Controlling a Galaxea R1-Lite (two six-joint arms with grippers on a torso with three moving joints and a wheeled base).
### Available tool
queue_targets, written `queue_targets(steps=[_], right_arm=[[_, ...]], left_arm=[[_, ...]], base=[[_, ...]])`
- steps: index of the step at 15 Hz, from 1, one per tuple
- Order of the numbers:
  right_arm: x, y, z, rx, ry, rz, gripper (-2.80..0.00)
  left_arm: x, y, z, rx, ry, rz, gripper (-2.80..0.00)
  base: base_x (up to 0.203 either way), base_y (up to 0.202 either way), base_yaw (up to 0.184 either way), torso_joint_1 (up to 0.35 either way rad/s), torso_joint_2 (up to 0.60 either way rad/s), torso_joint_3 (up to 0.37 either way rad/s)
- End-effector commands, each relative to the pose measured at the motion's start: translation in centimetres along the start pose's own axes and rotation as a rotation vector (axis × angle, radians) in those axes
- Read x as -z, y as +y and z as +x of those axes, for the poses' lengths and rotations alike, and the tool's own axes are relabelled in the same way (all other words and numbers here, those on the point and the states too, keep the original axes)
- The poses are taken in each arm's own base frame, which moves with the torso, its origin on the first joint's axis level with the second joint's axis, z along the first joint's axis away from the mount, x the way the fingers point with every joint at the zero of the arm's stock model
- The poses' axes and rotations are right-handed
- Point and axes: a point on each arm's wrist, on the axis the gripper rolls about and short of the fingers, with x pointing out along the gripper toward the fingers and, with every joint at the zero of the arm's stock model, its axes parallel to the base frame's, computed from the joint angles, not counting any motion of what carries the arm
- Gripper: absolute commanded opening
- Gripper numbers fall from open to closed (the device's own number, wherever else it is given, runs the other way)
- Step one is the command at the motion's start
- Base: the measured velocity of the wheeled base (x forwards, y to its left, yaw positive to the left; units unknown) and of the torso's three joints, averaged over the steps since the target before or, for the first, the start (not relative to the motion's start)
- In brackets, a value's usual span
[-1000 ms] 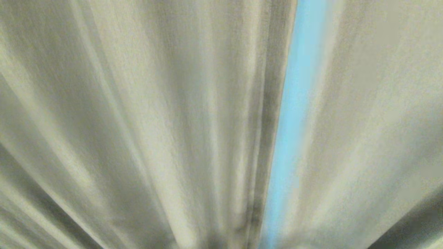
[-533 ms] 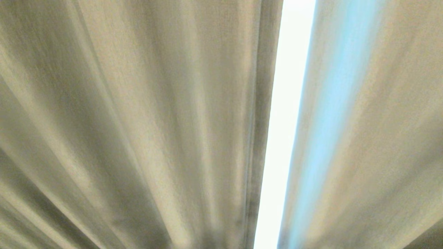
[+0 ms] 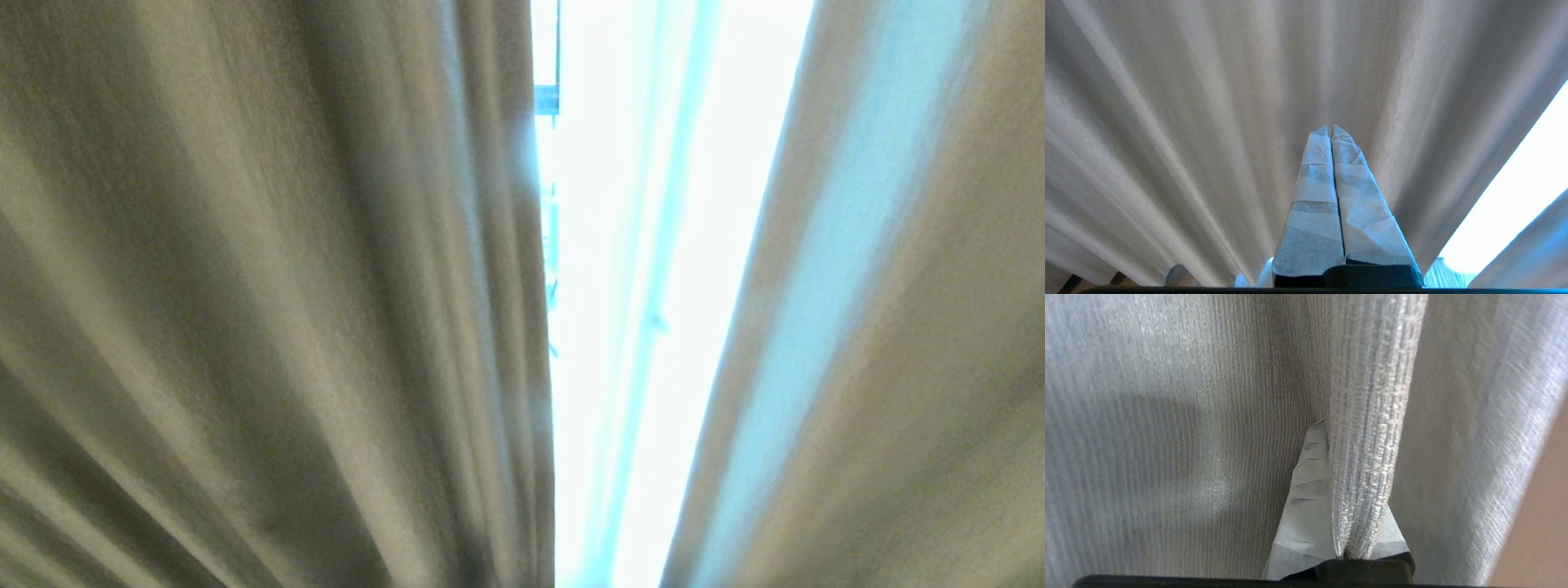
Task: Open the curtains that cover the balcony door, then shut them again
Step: Pull the outer curtains open on both sides
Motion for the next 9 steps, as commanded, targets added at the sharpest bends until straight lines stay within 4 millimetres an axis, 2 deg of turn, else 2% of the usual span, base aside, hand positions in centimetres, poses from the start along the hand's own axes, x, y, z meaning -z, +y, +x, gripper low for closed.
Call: queue_targets(steps=[1, 6, 9], right_arm=[[0.1, 0.0, 0.1, -0.002, -0.001, -0.001, -2.80], [-0.5, 0.1, -0.3, -0.006, -0.014, -0.002, -2.80], [-1.6, 1.1, -1.1, -0.032, -0.026, 0.006, -2.80]], left_arm=[[0.0, 0.0, 0.0, -0.001, 0.001, 0.001, -2.80], [0.0, 0.0, 0.0, -0.001, 0.001, 0.000, -2.80], [0.0, 0.0, 0.0, -0.001, 0.001, 0.000, -2.80]], base=[[0.000, 0.000, 0.000, 0.000, 0.00, 0.000], [0.000, 0.000, 0.000, 0.000, 0.00, 0.000], [0.000, 0.000, 0.000, 0.000, 0.00, 0.000]])
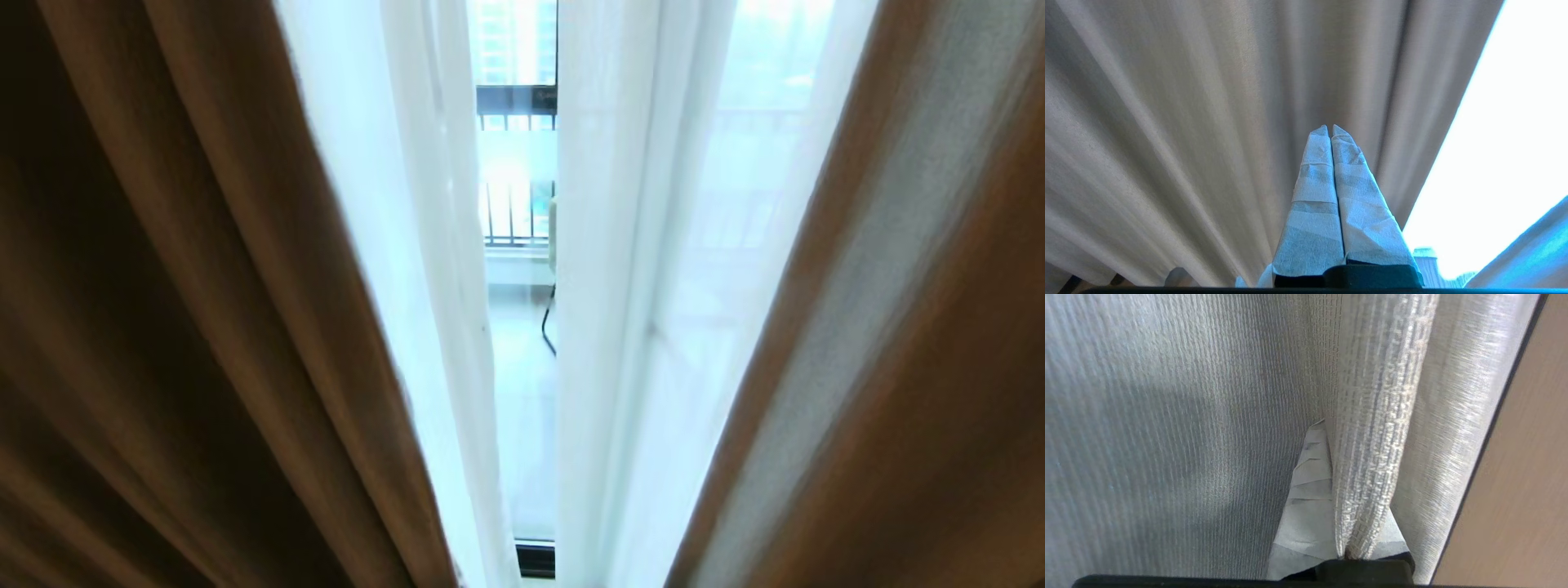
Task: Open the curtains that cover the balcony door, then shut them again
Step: Pull the outer curtains open on both sides
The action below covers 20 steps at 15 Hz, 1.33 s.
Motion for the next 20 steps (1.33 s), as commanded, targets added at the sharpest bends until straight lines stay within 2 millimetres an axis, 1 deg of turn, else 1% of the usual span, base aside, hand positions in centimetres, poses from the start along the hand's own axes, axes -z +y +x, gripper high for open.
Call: queue_targets(steps=[1, 4, 9, 12, 13, 20], right_arm=[[-1.3, 1.1, -0.9, -0.030, -0.028, 0.006, -2.80], [-2.4, 3.1, -2.3, -0.088, -0.038, 0.031, -2.80], [-3.9, 6.7, -5.7, -0.212, -0.041, 0.082, -2.80], [-4.6, 8.3, -7.2, -0.278, -0.051, 0.108, -2.80], [-4.5, 8.6, -7.4, -0.289, -0.049, 0.112, -2.80], [-4.4, 8.7, -7.4, -0.292, -0.047, 0.108, -2.80]], left_arm=[[0.0, 0.0, 0.0, -0.001, 0.001, 0.000, -2.80], [0.0, 0.0, 0.0, -0.001, 0.001, 0.001, -2.80], [0.0, 0.0, 0.0, -0.001, 0.001, 0.000, -2.80], [0.0, 0.0, 0.0, -0.001, 0.001, 0.000, -2.80], [0.0, 0.0, 0.0, -0.001, 0.001, 0.001, -2.80], [0.0, 0.0, 0.0, -0.001, 0.001, 0.001, -2.80]], base=[[0.000, 0.000, 0.000, 0.000, 0.00, 0.000], [0.000, 0.000, 0.000, 0.000, 0.00, 0.000], [0.000, 0.000, 0.000, 0.000, 0.00, 0.000], [0.000, 0.000, 0.000, 0.000, 0.00, 0.000], [0.000, 0.000, 0.000, 0.000, 0.00, 0.000], [0.000, 0.000, 0.000, 0.000, 0.00, 0.000]])
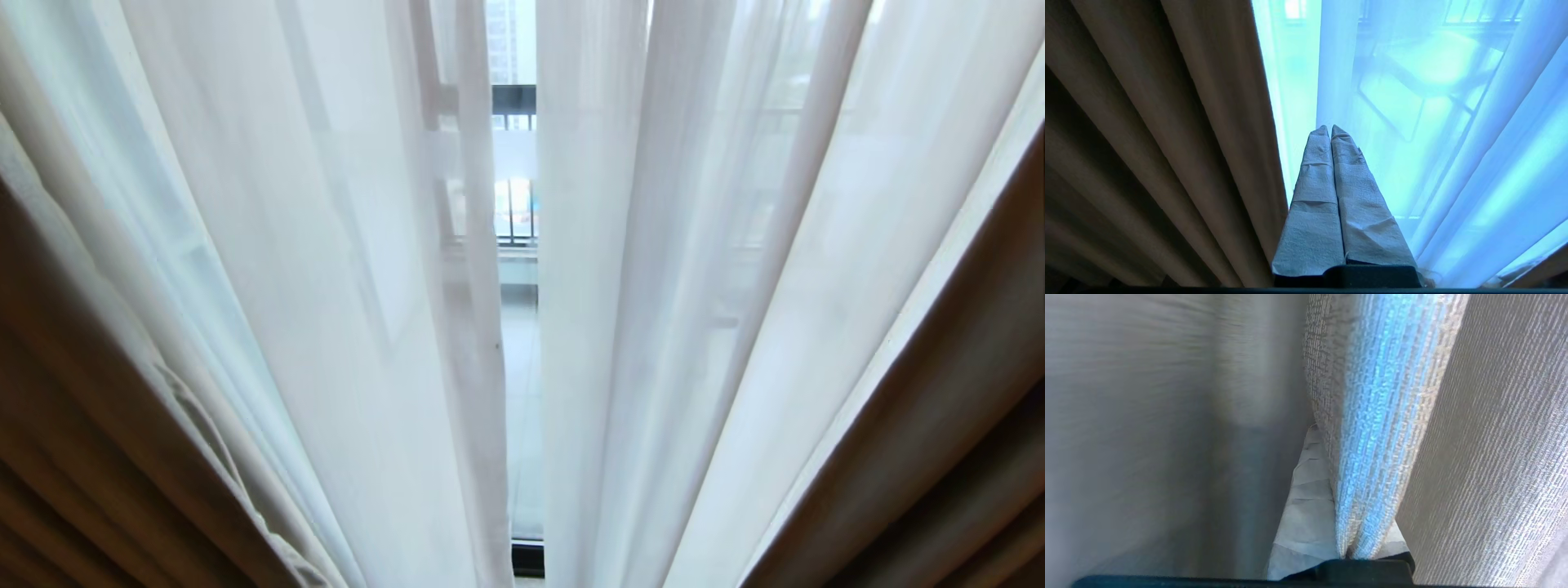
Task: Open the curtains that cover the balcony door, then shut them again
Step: Pull the outer curtains open on both sides
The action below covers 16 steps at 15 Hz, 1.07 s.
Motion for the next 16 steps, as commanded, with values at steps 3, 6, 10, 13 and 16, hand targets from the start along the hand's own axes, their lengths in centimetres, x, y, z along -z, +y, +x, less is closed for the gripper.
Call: queue_targets(steps=[3, 6, 10, 13, 16], right_arm=[[-0.2, 0.0, -0.2, -0.002, -0.008, -0.003, -2.80], [-0.3, 0.1, -0.6, 0.004, -0.008, -0.006, 0.00], [-0.6, 0.3, -2.1, 0.004, -0.011, -0.008, 0.00], [-0.5, 0.6, -3.8, 0.006, 0.003, -0.013, 0.00], [-0.5, 1.1, -6.8, 0.004, 0.017, -0.030, 0.00]], left_arm=[[0.0, 0.0, 0.0, -0.001, 0.001, -0.001, -2.80], [0.0, 0.0, 0.0, -0.001, 0.001, -0.001, -2.80], [0.0, 0.0, 0.0, -0.001, 0.001, -0.001, -2.80], [0.0, 0.0, 0.0, -0.001, 0.001, -0.001, -2.80], [0.0, 0.0, 0.0, -0.001, 0.001, -0.001, -2.80]], base=[[0.000, 0.000, 0.000, 0.000, 0.00, 0.000], [0.000, 0.000, 0.000, 0.000, 0.00, 0.000], [0.000, 0.000, 0.000, 0.000, 0.00, 0.000], [0.000, 0.000, 0.000, 0.000, 0.00, 0.000], [0.000, 0.000, 0.000, 0.000, 0.00, 0.000]])
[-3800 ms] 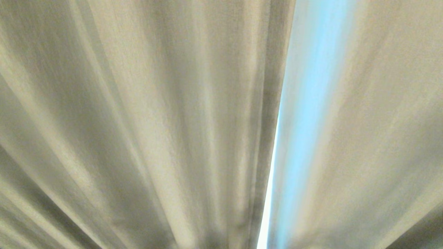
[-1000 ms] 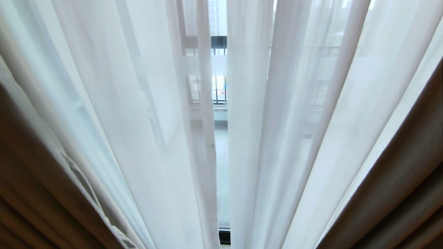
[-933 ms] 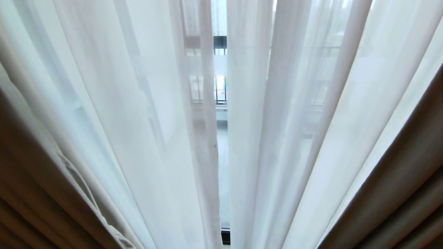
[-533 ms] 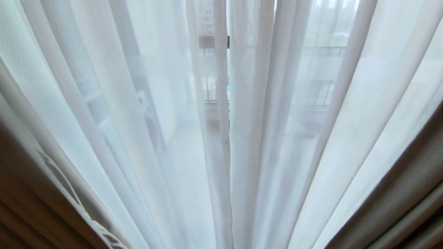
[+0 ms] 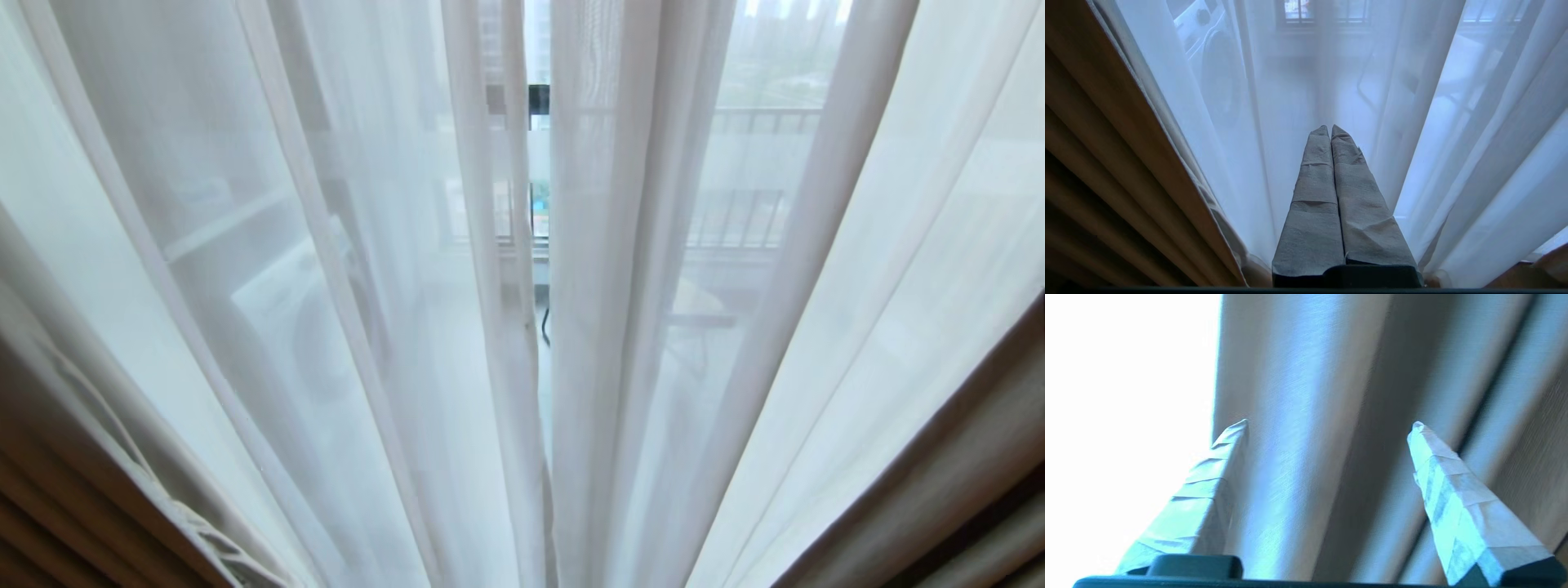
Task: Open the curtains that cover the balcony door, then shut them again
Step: Pull the outer curtains open on both sides
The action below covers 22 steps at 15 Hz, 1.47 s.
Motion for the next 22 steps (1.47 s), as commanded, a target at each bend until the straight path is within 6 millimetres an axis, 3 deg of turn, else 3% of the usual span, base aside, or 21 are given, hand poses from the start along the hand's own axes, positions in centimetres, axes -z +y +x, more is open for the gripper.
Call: queue_targets(steps=[1, 4, 8, 13, 17, 18, 22], right_arm=[[-0.2, 0.5, -3.3, -0.003, -0.004, -0.004, 0.00], [0.7, 1.0, -5.7, -0.009, 0.021, 0.000, 0.00], [1.2, 2.4, -6.0, -0.089, 0.030, 0.027, 0.00], [1.5, 7.1, -7.4, -0.393, 0.011, 0.080, 0.00], [2.6, 10.4, -10.6, -0.671, 0.007, 0.093, 0.00], [2.9, 10.5, -10.9, -0.685, 0.006, 0.065, -2.80], [3.4, 10.5, -11.3, -0.691, 0.020, 0.068, -2.80]], left_arm=[[0.0, 0.0, 0.0, -0.001, 0.000, 0.000, -2.80], [0.0, 0.0, 0.0, -0.001, 0.000, 0.000, -2.80], [0.0, 0.0, 0.0, -0.001, 0.000, 0.000, -2.80], [0.0, 0.0, 0.0, -0.001, 0.000, 0.000, -2.80], [0.0, 0.0, 0.0, -0.001, 0.000, 0.000, -2.80], [0.0, 0.0, 0.0, -0.001, 0.000, 0.000, -2.80], [0.0, 0.0, 0.0, -0.001, 0.000, 0.000, -2.80]], base=[[0.000, 0.000, 0.000, 0.000, 0.00, 0.000], [0.000, 0.000, 0.000, 0.000, 0.00, 0.000], [0.000, 0.000, 0.000, 0.000, 0.00, 0.000], [0.000, 0.000, 0.000, 0.000, 0.00, 0.000], [0.000, 0.000, 0.000, 0.000, 0.00, 0.000], [0.000, 0.000, 0.000, 0.000, 0.00, 0.000], [0.000, 0.000, 0.000, 0.000, 0.00, 0.000]])
